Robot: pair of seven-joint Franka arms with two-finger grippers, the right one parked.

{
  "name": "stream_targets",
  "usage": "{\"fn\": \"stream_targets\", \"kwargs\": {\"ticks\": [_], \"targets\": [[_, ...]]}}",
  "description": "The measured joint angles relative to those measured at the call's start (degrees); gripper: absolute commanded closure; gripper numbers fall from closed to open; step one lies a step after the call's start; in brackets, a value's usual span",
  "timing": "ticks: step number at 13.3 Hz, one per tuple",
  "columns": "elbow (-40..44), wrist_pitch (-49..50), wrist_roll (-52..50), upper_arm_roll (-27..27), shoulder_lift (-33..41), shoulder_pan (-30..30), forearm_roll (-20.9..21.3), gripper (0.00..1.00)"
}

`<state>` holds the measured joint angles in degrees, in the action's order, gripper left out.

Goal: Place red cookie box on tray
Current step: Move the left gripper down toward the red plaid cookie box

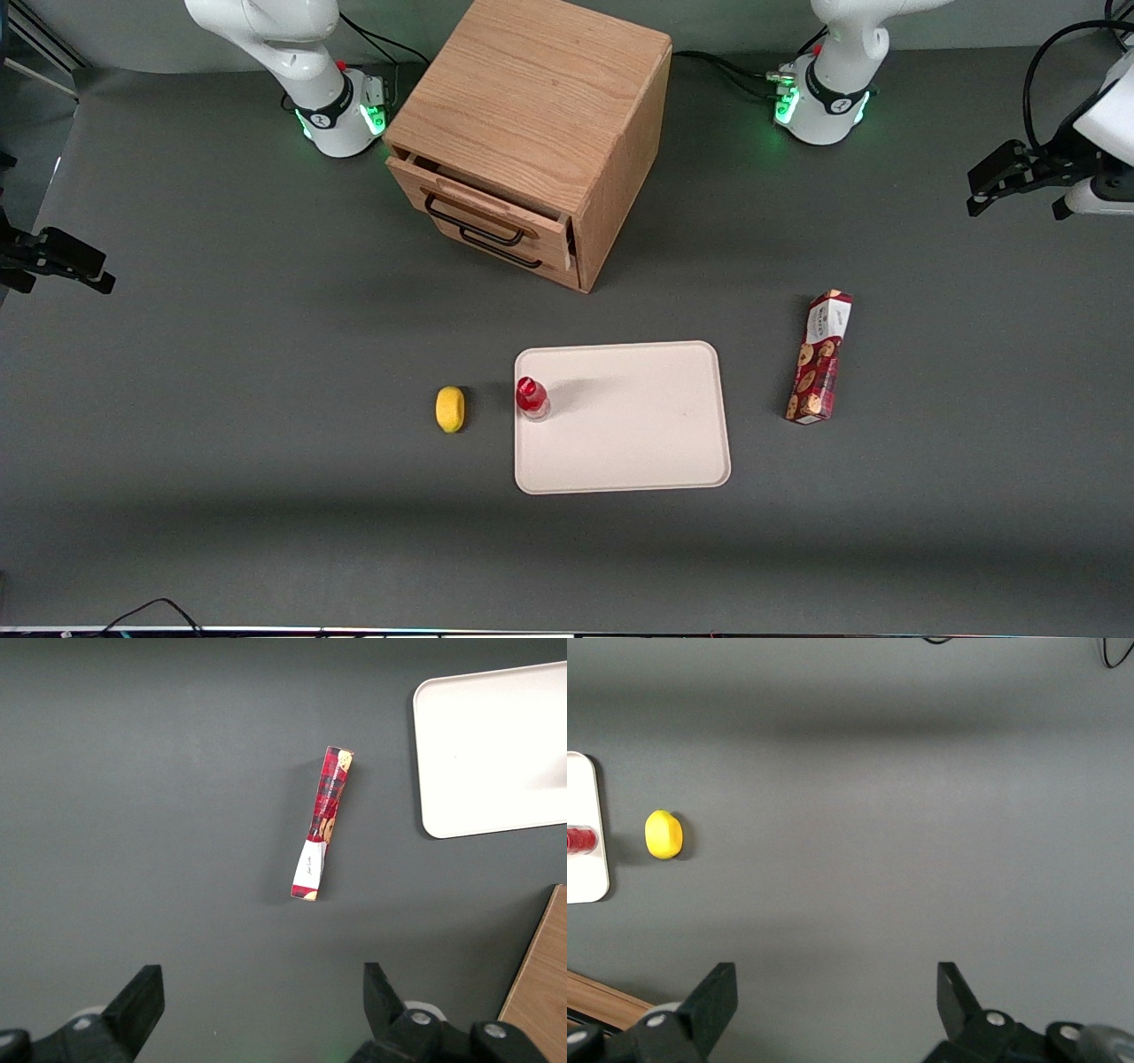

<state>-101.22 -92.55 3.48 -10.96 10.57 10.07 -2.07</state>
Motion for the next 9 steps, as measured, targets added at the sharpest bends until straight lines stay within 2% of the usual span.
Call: {"fn": "stream_targets", "kwargs": {"ticks": [9], "targets": [[-1.99, -0.67, 0.10, -0.98, -2.18, 0.08, -0.21, 0.00]]}}
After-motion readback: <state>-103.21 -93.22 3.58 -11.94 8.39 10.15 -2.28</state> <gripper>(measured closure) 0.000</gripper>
